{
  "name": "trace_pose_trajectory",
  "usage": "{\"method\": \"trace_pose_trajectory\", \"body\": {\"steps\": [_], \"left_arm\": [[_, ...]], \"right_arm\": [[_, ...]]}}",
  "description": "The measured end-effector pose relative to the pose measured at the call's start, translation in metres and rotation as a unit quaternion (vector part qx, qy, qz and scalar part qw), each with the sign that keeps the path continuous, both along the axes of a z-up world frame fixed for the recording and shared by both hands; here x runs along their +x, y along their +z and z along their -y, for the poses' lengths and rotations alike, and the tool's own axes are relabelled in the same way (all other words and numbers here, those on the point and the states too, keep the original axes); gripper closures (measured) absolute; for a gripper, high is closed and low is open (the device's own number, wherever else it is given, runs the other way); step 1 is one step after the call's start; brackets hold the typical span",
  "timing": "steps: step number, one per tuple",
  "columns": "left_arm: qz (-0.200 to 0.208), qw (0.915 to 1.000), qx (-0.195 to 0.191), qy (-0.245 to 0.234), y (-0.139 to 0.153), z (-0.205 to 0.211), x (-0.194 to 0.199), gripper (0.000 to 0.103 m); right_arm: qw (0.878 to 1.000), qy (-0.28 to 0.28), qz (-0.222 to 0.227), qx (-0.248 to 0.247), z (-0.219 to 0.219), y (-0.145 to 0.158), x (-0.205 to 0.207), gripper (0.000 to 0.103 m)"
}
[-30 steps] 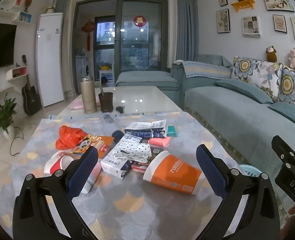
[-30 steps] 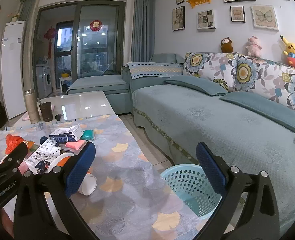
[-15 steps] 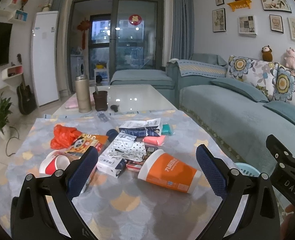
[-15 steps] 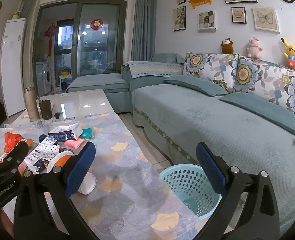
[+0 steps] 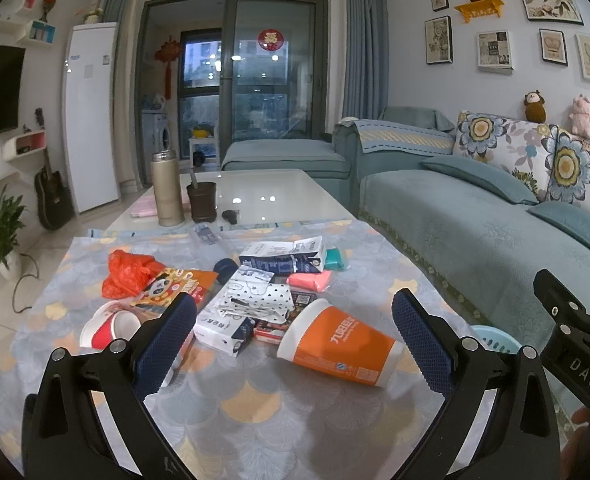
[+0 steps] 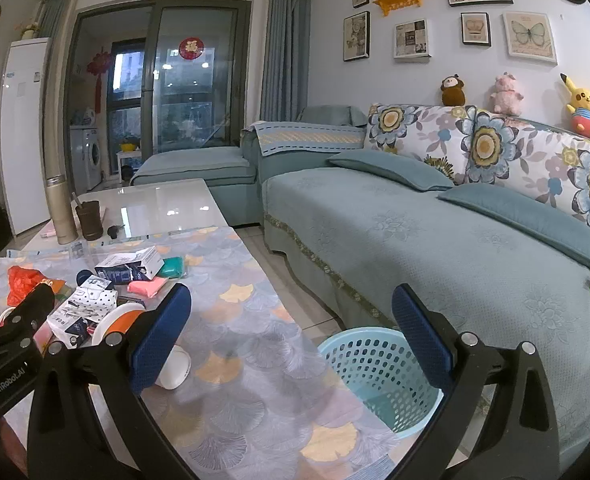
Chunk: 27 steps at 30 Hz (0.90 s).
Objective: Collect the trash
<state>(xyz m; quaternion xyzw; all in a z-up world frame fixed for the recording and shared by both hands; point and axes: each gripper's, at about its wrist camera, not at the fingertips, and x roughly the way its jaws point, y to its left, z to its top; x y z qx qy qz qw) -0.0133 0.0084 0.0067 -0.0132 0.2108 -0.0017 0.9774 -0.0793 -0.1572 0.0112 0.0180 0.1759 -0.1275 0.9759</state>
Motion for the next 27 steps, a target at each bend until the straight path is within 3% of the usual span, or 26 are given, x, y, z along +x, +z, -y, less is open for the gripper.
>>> {"method": "trace_pose_trajectory", "body": {"steps": [18,22,27], "left_arm": [[-0.014,0.9999,-0.008,0.005,-0.002,-0.005,0.006,0.008],[-0.029,0.9990,-0.026,0.021,0.000,-0.021,0.012,0.008],[-0.060,0.9931,-0.064,0.079,-0.002,-0.087,0.027,0.008]], "right_arm": [[1.000,0.002,-0.009,0.006,0.001,-0.004,0.006,0.008],[0.999,0.046,-0.016,0.009,-0.006,-0.005,0.017,0.008],[0.988,0.142,-0.051,0.043,-0.013,-0.009,0.045,0.013]]}}
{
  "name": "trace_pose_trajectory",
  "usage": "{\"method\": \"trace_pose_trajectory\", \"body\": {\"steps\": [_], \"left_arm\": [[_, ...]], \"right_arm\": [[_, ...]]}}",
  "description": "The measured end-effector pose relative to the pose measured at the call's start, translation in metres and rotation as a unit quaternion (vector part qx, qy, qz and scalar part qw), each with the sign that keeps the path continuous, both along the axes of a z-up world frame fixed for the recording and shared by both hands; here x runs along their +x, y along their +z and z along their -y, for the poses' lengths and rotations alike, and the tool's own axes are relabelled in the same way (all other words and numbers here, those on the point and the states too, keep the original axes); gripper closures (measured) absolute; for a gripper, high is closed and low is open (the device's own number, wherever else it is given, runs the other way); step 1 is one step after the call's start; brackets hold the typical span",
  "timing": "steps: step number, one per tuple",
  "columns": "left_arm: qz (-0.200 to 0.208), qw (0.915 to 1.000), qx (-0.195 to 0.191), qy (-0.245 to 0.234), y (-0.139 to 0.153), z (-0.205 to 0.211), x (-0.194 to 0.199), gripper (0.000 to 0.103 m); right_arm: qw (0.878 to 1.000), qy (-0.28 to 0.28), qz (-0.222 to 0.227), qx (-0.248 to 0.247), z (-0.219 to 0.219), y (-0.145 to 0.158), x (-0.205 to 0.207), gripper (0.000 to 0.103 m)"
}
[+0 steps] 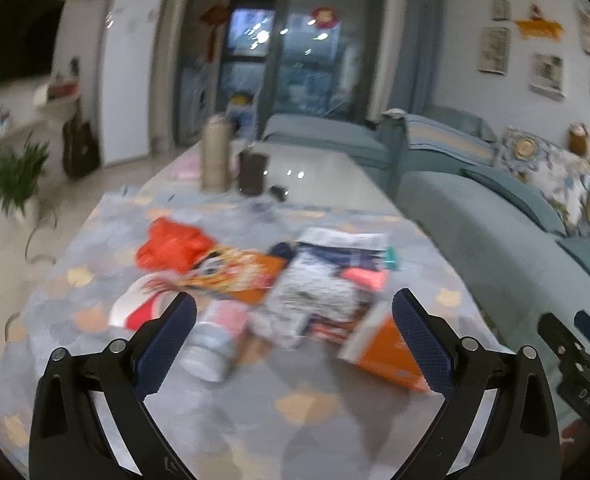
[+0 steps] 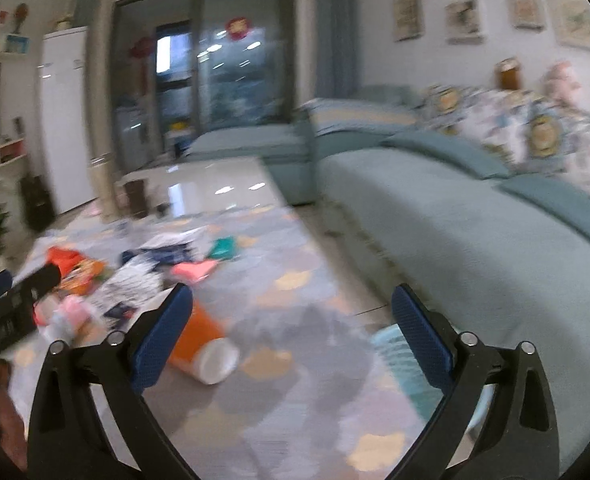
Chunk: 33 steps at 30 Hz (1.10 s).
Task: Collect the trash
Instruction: 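Grasp the red-and-white paper cup with left tool while right tool grasps orange soymilk cup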
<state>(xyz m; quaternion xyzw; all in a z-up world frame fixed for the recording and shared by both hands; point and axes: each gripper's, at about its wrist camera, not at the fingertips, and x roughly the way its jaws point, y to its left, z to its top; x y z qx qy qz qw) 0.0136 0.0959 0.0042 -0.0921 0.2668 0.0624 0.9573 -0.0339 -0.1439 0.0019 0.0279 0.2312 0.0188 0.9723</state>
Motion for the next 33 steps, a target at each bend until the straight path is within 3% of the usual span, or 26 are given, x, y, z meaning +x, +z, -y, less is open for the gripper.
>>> {"method": "trace_pose_trajectory", "body": {"steps": [5,9,14,16,18,28,31,33], "left_arm": [[-0.041,0.9981,-0.010,0.045,-0.019,-0.065,0.012,0.008],[-0.078,0.9963,0.007,0.037,-0.037,-0.088,0.025,0.009],[-0.111,0.9927,0.029,0.037,-0.059,-0.100,0.045,0.012],[-0.137,0.9887,0.042,0.044,-0.071,-0.105,0.057,0.020],[-0.155,0.9862,0.030,0.050,-0.078,-0.112,0.061,0.029],[-0.181,0.9787,-0.016,0.096,-0.085,-0.170,0.034,0.037],[-0.176,0.9790,-0.014,0.102,-0.082,-0.177,0.027,0.036],[-0.160,0.9827,-0.035,0.086,-0.077,-0.178,0.021,0.031]], "right_arm": [[0.997,0.073,-0.018,-0.015,-0.024,-0.012,0.023,0.033],[0.990,0.133,-0.045,-0.004,-0.044,-0.031,0.044,0.033],[0.985,0.152,-0.086,0.000,-0.053,-0.056,0.070,0.033],[0.983,0.152,-0.103,0.005,-0.052,-0.065,0.079,0.033],[0.980,0.161,-0.119,0.015,-0.053,-0.073,0.085,0.033],[0.970,0.189,-0.153,0.015,-0.066,-0.088,0.089,0.033],[0.966,0.204,-0.155,0.022,-0.069,-0.086,0.085,0.033],[0.962,0.219,-0.157,0.031,-0.070,-0.084,0.082,0.033]]}}
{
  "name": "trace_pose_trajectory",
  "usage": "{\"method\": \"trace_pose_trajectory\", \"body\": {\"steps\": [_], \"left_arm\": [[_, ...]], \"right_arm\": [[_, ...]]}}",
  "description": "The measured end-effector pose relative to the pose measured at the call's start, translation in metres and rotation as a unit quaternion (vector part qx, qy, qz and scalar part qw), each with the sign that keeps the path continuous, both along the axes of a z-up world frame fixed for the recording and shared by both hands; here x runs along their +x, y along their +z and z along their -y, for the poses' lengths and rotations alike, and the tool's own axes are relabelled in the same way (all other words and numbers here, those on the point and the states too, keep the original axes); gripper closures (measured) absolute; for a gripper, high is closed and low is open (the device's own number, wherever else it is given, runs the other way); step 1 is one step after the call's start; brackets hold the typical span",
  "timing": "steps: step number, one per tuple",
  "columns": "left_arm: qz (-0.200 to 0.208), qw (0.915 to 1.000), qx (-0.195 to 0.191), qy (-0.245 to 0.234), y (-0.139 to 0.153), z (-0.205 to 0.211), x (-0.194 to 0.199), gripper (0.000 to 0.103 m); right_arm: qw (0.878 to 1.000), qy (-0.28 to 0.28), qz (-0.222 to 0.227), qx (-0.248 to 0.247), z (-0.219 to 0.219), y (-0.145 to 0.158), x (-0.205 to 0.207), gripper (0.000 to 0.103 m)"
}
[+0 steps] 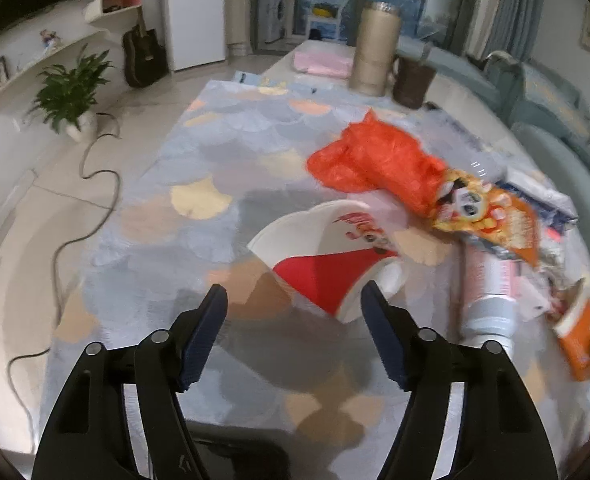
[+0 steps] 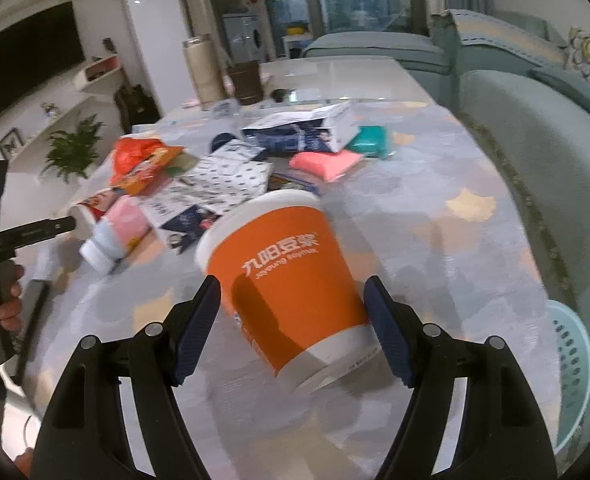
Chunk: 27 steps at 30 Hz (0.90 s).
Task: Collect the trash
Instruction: 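Grasp the red-and-white paper cup with left tool while right tool grasps orange soymilk cup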
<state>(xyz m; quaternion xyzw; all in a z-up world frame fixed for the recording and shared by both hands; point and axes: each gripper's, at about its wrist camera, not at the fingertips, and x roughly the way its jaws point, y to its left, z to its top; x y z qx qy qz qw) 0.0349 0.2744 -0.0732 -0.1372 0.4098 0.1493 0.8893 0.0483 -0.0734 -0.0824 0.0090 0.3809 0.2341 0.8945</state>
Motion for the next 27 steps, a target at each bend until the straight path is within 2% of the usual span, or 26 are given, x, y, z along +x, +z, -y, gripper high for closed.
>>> {"method": "trace_pose_trajectory", "body": {"steps": [1,4,6,8,10,12,14,16,18,19,23,27], "left_arm": [[0.017,0.9993,-0.031,-0.015,0.004,-0.002,-0.003,0.023],[0.047,0.9945,-0.087,-0.036,0.011,-0.003,-0.005,0.017],[0.035,0.9951,-0.092,-0.010,0.010,-0.005,0.007,0.013],[0.006,0.9958,-0.090,0.016,0.000,-0.007,0.024,0.013],[-0.022,0.9946,-0.094,0.038,-0.011,-0.006,0.039,0.013],[-0.030,0.9945,-0.094,0.035,-0.015,-0.003,0.049,0.013],[-0.050,0.9949,-0.078,0.040,-0.019,0.003,0.060,0.017],[-0.063,0.9951,-0.065,0.040,-0.024,0.006,0.067,0.030],[-0.066,0.9967,-0.028,0.039,-0.024,0.011,0.068,0.041],[-0.065,0.9970,-0.022,0.036,-0.024,0.012,0.068,0.044],[-0.035,0.9982,-0.041,0.028,-0.022,0.009,0.048,0.048],[-0.001,0.9994,-0.031,0.017,-0.012,0.017,0.026,0.048]], "right_arm": [[1.000,0.009,-0.001,0.006,0.000,0.001,-0.002,0.033],[0.999,0.037,0.001,0.022,-0.003,0.006,-0.009,0.033],[0.999,0.042,0.006,0.017,-0.006,0.008,-0.011,0.033],[0.999,0.034,0.008,0.012,-0.007,0.008,-0.009,0.031],[1.000,0.020,0.008,0.005,-0.009,0.007,-0.003,0.023],[1.000,0.019,0.003,0.001,-0.013,0.005,0.002,0.020],[1.000,0.019,-0.004,-0.007,-0.018,0.002,0.006,0.015],[1.000,0.023,-0.011,-0.015,-0.026,-0.002,0.012,0.013],[0.999,0.025,-0.018,-0.023,-0.032,-0.007,0.017,0.013],[0.999,0.024,-0.020,-0.027,-0.034,-0.008,0.017,0.012],[0.998,0.024,-0.030,-0.044,-0.040,-0.018,0.016,0.011],[0.999,0.017,-0.012,-0.046,-0.039,-0.015,0.011,0.011]]}}
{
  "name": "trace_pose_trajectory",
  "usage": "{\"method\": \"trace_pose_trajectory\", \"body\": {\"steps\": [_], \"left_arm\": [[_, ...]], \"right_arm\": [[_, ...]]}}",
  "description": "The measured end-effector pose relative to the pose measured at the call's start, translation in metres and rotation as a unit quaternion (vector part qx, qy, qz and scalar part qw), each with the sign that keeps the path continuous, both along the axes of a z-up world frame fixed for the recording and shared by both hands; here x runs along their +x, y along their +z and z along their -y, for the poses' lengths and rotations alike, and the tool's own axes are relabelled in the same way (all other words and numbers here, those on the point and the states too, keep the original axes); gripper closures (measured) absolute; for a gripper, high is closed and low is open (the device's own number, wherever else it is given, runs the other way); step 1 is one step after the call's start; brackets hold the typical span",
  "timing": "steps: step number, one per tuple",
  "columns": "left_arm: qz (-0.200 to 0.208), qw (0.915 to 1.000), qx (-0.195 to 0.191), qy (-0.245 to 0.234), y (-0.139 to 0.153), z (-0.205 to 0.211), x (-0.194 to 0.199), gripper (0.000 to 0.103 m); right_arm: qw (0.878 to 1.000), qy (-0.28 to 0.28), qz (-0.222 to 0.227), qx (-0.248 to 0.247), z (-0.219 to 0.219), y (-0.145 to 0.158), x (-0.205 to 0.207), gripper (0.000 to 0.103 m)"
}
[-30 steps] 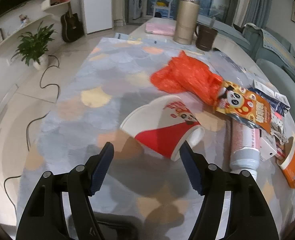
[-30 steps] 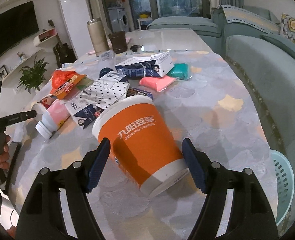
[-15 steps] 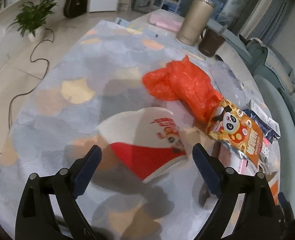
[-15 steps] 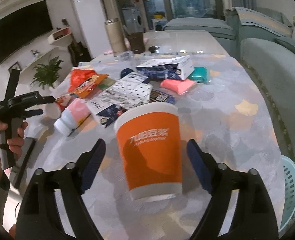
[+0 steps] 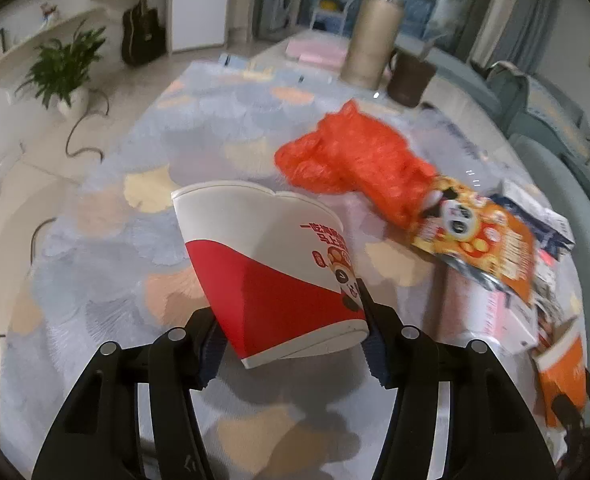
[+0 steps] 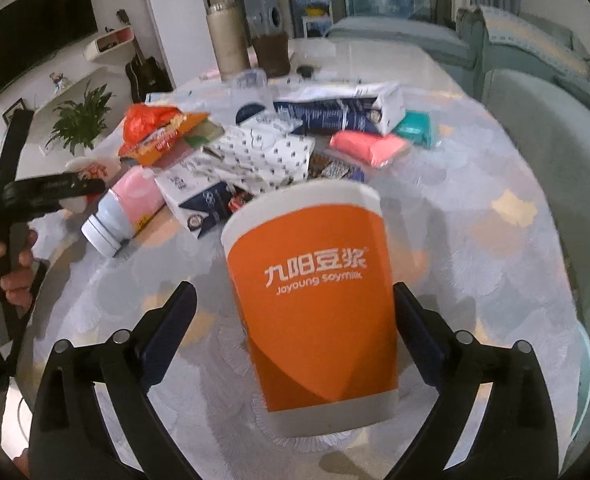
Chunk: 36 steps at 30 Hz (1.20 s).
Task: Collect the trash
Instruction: 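Grasp the red-and-white paper cup with left tool while right tool grasps orange soymilk cup, then carry both cups to the blue basket and open both tools to drop them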
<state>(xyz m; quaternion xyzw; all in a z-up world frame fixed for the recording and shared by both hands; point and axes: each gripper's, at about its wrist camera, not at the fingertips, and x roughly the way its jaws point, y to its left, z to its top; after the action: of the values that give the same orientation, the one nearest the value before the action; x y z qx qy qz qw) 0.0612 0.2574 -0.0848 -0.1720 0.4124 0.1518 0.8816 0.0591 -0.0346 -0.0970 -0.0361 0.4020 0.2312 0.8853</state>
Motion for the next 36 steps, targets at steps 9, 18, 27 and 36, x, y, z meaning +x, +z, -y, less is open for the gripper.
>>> {"method": "trace_pose_trajectory", "body": {"steps": [9,18,27,36], "left_arm": [[0.123,0.9905,0.005,-0.060,0.055,0.044,-0.037,0.048],[0.200,0.9560,0.006,-0.214,0.124,0.172,-0.026,0.048],[0.204,0.9190,-0.010,-0.337,0.130,0.321,-0.005,0.048],[0.115,0.8994,-0.062,-0.417,0.069,0.428,0.034,0.048]], "right_arm": [[0.999,-0.017,0.005,0.039,0.029,0.017,-0.005,0.036],[0.987,-0.104,0.062,0.105,0.125,0.080,-0.034,0.037],[0.961,-0.229,0.109,0.108,0.243,0.098,-0.069,0.037],[0.931,-0.334,0.062,0.130,0.333,0.044,-0.080,0.037]]}}
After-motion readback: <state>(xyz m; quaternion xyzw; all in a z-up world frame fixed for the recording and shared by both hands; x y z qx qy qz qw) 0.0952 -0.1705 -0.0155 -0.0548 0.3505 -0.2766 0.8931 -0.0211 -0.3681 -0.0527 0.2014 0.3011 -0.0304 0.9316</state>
